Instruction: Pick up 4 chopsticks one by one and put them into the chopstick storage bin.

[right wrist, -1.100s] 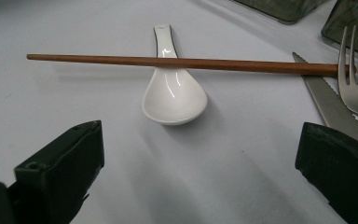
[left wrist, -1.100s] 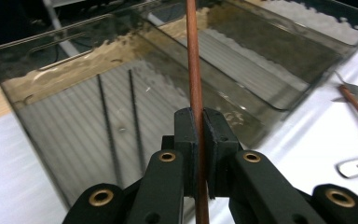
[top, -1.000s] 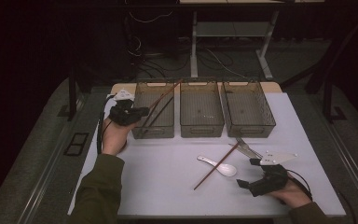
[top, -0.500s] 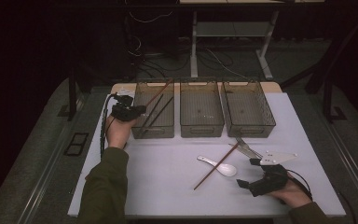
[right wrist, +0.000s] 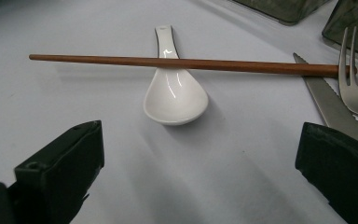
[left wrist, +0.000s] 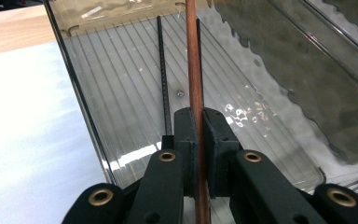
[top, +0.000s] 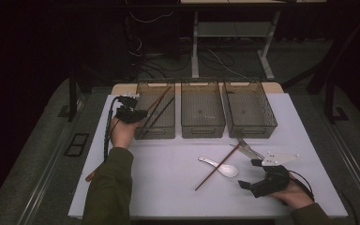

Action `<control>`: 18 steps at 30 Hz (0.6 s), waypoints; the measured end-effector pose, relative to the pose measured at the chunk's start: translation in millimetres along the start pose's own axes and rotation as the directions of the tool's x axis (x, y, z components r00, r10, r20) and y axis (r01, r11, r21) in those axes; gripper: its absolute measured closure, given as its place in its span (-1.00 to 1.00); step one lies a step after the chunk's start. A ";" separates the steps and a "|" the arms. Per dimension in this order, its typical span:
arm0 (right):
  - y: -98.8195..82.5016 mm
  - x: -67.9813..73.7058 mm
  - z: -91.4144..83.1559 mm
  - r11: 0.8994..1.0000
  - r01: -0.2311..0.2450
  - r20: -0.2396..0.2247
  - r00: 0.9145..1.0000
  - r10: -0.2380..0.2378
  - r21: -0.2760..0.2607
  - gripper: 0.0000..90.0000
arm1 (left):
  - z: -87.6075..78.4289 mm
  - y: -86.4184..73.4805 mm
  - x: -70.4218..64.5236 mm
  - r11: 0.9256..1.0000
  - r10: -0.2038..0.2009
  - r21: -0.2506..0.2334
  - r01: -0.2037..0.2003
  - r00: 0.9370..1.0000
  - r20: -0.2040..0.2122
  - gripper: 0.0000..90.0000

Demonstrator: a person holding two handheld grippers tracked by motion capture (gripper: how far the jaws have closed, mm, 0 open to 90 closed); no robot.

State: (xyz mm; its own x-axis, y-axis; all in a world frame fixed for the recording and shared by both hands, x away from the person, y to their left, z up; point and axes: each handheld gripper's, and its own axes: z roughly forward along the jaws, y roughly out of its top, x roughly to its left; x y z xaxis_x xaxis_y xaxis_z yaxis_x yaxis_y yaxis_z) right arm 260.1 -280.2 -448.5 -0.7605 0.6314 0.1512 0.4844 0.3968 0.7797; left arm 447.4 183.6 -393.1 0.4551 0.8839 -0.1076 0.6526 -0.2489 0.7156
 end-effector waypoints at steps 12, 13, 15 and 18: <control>0.0 0.3 0.3 1.000 0.000 -0.001 1.000 0.000 0.001 -0.98 | -7.8 2.5 -2.5 0.999 -0.007 -0.045 0.009 0.999 0.041 0.36; 0.0 0.3 0.3 1.000 -0.001 -0.001 1.000 0.001 0.001 -0.98 | -9.0 3.0 -3.7 0.998 -0.002 -0.055 0.005 0.999 0.044 0.32; 0.0 0.1 0.4 1.000 0.000 -0.002 1.000 0.000 0.001 -0.98 | -12.6 4.2 -6.1 0.998 0.012 -0.063 -0.009 0.998 0.056 0.27; 0.0 0.2 0.2 1.000 -0.001 0.000 1.000 0.001 0.001 -0.98 | -18.6 5.7 -11.3 0.997 0.025 -0.075 -0.019 0.997 0.076 0.19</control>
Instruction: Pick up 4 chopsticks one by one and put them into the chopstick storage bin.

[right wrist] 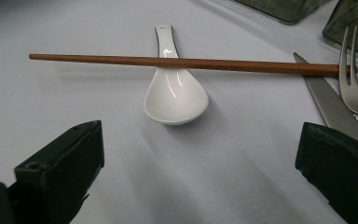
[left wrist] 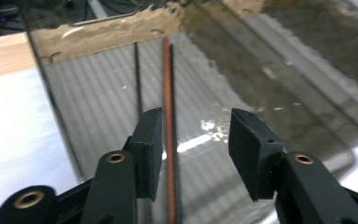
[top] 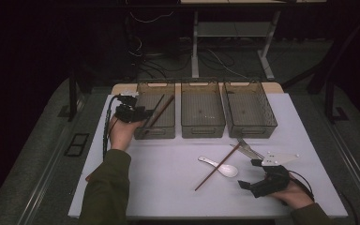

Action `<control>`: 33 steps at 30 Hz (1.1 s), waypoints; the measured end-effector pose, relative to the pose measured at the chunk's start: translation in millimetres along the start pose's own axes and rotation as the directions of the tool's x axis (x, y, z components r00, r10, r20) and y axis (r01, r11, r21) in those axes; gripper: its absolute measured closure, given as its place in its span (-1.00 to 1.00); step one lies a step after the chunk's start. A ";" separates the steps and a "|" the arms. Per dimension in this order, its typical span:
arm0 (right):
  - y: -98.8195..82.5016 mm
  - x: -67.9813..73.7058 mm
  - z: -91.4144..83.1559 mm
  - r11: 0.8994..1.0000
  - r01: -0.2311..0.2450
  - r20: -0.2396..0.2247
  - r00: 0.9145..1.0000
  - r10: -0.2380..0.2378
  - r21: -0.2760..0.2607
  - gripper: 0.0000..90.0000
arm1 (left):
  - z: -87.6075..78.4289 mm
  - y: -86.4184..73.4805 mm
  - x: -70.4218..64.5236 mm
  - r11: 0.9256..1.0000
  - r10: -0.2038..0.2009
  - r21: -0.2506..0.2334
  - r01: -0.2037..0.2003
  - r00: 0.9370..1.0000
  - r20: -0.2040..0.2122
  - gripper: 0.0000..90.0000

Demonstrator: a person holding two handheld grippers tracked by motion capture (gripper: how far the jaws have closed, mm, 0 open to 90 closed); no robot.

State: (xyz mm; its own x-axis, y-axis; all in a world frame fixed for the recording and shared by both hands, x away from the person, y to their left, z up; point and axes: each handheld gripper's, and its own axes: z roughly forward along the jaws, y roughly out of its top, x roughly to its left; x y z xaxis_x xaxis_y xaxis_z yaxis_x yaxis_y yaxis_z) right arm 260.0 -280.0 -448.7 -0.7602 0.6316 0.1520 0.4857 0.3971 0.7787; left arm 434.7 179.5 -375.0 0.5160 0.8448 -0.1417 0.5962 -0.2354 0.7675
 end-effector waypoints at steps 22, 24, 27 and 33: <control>0.0 0.1 0.0 1.000 0.000 0.002 1.000 0.000 0.000 -0.98 | -31.4 -13.6 -72.5 0.984 0.178 -0.050 -0.173 0.973 0.144 -0.22; 0.0 0.1 -0.2 1.000 0.001 0.002 1.000 -0.001 0.001 -0.98 | -31.4 -17.8 -79.7 0.982 0.186 -0.056 -0.179 0.970 0.156 -0.22; 0.0 0.2 0.0 1.000 -0.001 0.002 1.000 0.001 0.001 -0.98 | -31.8 -23.5 -88.7 0.979 0.201 -0.052 -0.195 0.965 0.171 -0.25; 0.0 0.4 -0.3 1.000 -0.003 0.001 1.000 0.003 0.002 -0.98 | -27.6 -37.5 -105.1 0.977 0.215 -0.045 -0.210 0.956 0.202 -0.27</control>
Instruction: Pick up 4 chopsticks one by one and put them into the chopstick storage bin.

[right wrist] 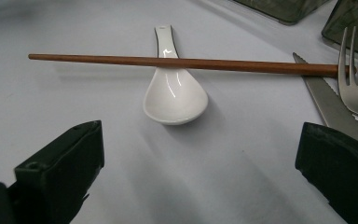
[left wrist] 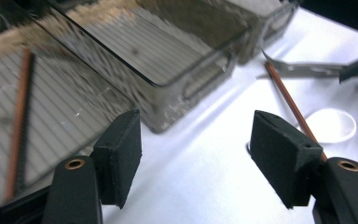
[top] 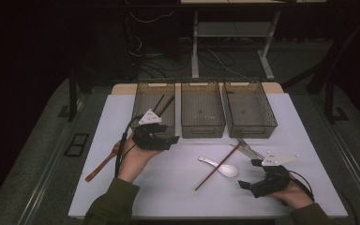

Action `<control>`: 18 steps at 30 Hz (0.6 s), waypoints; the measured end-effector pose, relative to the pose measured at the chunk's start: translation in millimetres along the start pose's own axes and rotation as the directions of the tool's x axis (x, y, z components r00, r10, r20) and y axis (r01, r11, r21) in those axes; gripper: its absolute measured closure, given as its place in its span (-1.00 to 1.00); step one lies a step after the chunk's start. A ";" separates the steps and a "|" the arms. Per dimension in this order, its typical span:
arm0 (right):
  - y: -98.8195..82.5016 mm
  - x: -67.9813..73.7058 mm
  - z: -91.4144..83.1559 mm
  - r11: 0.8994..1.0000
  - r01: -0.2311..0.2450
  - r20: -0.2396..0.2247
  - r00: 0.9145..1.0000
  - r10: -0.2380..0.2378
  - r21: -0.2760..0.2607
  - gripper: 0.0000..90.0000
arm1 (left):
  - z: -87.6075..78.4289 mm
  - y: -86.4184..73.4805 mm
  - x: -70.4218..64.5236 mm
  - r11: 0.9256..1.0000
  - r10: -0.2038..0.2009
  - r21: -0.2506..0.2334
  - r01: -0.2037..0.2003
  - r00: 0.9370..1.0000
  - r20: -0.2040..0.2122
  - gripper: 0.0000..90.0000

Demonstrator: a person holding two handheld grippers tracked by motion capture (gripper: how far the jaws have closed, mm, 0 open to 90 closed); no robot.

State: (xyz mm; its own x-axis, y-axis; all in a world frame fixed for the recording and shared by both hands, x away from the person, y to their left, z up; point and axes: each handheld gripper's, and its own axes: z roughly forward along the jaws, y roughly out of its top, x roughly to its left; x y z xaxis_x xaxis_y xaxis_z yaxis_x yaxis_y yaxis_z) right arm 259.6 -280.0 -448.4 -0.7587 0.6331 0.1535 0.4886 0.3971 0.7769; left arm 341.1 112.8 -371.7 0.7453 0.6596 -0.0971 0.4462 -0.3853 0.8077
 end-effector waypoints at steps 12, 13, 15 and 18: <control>0.0 -0.1 0.3 1.000 0.002 0.001 1.000 -0.002 -0.002 -0.98 | 14.3 -16.2 -27.3 0.999 0.028 0.017 -0.029 0.998 0.052 -0.30; 0.0 -0.2 0.3 1.000 0.002 0.002 1.000 -0.002 -0.002 -0.98 | 15.2 -17.0 -30.1 0.999 0.035 0.021 -0.036 0.998 0.060 -0.30; 0.0 -0.4 0.4 1.000 0.002 0.002 1.000 -0.002 -0.002 -0.98 | 17.0 -18.3 -35.6 0.998 0.048 0.028 -0.050 0.996 0.073 -0.30; 0.0 -0.4 0.2 1.000 0.004 0.002 1.000 -0.004 -0.001 -0.98 | 20.6 -21.0 -44.5 0.998 0.057 0.035 -0.061 0.994 0.091 -0.31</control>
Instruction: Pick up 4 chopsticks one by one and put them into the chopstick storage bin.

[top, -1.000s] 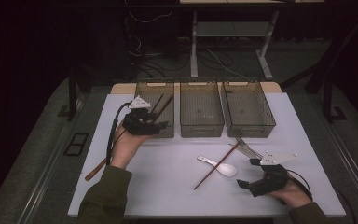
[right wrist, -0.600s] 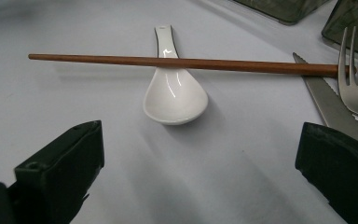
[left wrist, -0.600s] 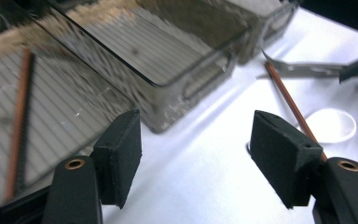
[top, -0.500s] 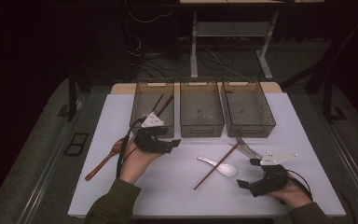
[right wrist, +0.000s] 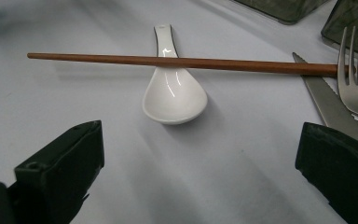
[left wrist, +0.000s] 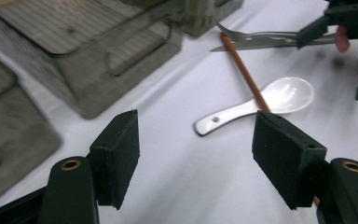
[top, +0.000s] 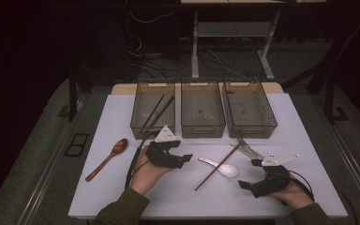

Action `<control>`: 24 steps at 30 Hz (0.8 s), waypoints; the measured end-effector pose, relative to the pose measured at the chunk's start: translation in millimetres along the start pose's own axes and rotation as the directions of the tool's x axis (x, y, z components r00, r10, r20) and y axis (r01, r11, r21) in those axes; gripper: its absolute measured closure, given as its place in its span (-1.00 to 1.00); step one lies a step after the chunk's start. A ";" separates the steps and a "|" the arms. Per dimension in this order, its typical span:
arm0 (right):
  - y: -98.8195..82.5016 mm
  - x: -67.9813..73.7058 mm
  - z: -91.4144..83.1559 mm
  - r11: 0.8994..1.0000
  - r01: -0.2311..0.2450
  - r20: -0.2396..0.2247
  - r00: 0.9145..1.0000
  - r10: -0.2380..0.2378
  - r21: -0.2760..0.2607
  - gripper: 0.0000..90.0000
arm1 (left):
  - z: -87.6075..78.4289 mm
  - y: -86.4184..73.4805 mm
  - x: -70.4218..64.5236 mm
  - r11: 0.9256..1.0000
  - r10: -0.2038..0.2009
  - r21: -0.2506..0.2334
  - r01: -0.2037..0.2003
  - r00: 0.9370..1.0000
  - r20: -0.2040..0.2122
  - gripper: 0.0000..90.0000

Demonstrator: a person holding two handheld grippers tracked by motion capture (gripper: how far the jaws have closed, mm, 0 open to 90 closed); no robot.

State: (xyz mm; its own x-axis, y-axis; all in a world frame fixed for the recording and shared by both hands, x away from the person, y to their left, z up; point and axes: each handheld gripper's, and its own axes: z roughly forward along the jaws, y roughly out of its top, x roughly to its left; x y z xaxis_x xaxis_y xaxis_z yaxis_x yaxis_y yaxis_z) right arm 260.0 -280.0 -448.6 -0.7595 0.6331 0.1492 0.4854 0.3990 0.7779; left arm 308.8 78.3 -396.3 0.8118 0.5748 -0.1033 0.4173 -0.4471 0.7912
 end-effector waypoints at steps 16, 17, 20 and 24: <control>-0.1 0.1 -0.2 1.000 0.002 0.002 1.000 -0.002 0.001 -0.98 | 25.5 -9.4 -39.6 0.998 0.043 0.037 -0.047 0.995 0.095 -0.22; -0.2 0.1 -0.1 1.000 0.002 0.002 1.000 -0.002 0.001 -0.98 | 26.9 -9.5 -40.9 0.998 0.047 0.041 -0.051 0.994 0.102 -0.20; -0.2 0.4 0.1 1.000 0.002 0.002 1.000 -0.002 0.002 -0.98 | 31.3 -10.0 -46.2 0.997 0.055 0.049 -0.061 0.992 0.115 -0.15; -0.2 0.4 0.3 1.000 0.002 0.002 1.000 -0.002 0.002 -0.98 | 37.1 -10.4 -50.9 0.997 0.056 0.054 -0.064 0.990 0.129 -0.04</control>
State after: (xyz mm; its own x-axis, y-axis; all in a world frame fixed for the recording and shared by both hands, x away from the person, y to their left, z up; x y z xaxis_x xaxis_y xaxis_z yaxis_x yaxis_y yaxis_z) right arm 259.7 -279.7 -448.9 -0.7599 0.6334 0.1462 0.4845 0.4020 0.7769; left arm 278.3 28.3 -421.6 0.8800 0.4551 -0.1359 0.3862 -0.5190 0.7626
